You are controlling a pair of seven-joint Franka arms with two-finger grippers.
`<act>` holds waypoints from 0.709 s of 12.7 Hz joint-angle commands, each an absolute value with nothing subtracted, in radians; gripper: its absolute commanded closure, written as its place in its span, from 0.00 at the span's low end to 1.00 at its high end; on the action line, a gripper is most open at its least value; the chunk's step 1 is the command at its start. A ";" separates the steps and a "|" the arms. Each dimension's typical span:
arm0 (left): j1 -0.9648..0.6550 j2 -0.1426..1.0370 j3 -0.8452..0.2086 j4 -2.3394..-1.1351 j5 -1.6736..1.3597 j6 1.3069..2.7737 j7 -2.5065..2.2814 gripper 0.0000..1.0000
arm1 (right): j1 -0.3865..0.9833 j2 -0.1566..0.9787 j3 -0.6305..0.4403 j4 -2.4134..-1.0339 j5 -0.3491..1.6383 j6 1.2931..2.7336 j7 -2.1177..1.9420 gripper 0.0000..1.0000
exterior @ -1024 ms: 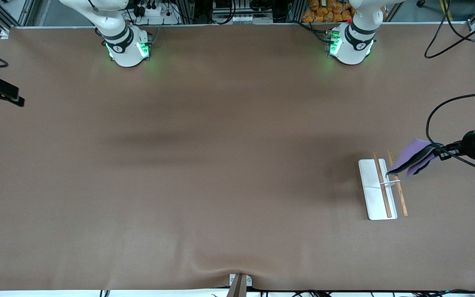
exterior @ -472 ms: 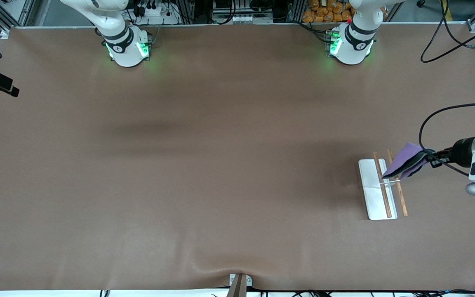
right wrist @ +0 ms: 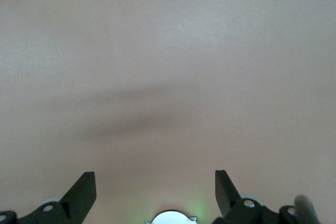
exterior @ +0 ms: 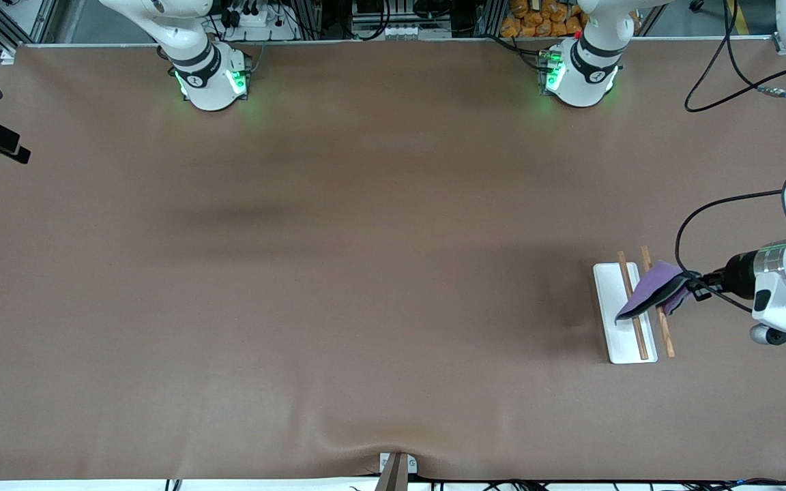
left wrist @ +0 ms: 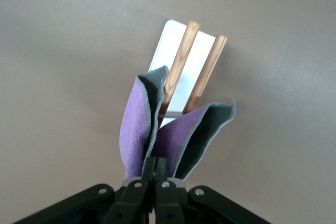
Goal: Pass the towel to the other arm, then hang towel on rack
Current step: 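Lower the towel with the left gripper over the wooden dowels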
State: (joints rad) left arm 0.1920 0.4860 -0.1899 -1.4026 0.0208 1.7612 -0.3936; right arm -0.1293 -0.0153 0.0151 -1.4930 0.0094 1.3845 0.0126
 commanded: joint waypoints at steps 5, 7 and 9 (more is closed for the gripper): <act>0.161 0.534 -0.198 -1.391 -0.027 1.865 -0.431 1.00 | -0.121 -0.029 0.011 -1.506 0.014 1.391 0.048 0.00; 0.161 0.555 -0.198 -1.391 -0.029 1.876 -0.423 1.00 | -0.117 -0.025 0.012 -1.493 0.012 1.399 0.046 0.00; 0.166 0.568 -0.196 -1.391 -0.023 1.878 -0.411 1.00 | -0.121 -0.023 0.012 -1.483 0.012 1.399 0.046 0.00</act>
State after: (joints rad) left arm 0.1601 0.5534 -0.1949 -1.4024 -0.0151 1.8682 -0.4152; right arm -0.1266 -0.0153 0.0163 -1.4907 0.0105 1.3997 0.0373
